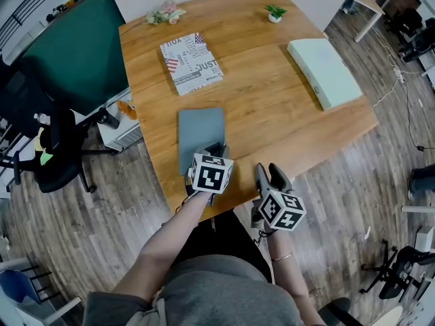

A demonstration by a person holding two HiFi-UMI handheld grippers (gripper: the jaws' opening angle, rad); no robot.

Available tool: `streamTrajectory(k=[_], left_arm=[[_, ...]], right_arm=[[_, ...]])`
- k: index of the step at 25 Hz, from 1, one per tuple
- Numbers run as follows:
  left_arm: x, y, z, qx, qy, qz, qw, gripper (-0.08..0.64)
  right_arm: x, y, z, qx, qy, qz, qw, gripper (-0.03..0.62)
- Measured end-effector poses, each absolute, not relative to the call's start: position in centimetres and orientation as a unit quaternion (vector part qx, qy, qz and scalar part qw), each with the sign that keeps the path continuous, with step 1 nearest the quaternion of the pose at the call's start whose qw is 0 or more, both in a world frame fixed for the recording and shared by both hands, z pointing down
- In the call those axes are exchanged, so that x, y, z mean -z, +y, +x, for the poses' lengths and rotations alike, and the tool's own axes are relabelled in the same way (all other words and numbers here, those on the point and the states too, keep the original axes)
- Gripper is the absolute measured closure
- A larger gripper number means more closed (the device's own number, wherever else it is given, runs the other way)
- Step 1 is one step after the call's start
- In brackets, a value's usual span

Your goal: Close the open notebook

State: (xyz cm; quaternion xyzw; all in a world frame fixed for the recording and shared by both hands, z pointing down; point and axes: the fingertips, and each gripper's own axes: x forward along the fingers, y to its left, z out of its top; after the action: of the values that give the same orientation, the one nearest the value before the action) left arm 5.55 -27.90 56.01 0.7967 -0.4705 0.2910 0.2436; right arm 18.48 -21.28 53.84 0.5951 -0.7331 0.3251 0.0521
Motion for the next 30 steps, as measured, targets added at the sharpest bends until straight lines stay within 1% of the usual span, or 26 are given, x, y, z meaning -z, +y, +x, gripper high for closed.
streamTrajectory(k=[6, 16, 21, 26, 30], left_arm=[[-56.7, -27.5, 6.0, -0.309, -0.464, 0.792, 0.249, 0.472], [-57.4, -27.1, 6.7, -0.335, -0.460, 0.791, 0.223, 0.443], [-57.5, -26.8, 7.1, -0.339, -0.450, 0.796, 0.221, 0.415], [-57.5, -26.4, 7.6, -0.341, -0.434, 0.804, 0.222, 0.364], [-57.6, -25.9, 7.8, -0.343, -0.424, 0.809, 0.219, 0.348]], right_arm=[[-54.0, -21.2, 18.8, -0.327, -0.730, 0.597, 0.053, 0.410], [-54.1, -21.2, 19.2, -0.329, -0.728, 0.600, 0.054, 0.411], [-54.1, -20.9, 19.0, -0.330, -0.728, 0.599, 0.054, 0.411], [-53.8, -20.7, 18.9, -0.328, -0.728, 0.600, 0.051, 0.411], [-53.7, -20.5, 18.9, -0.326, -0.728, 0.601, 0.051, 0.411]])
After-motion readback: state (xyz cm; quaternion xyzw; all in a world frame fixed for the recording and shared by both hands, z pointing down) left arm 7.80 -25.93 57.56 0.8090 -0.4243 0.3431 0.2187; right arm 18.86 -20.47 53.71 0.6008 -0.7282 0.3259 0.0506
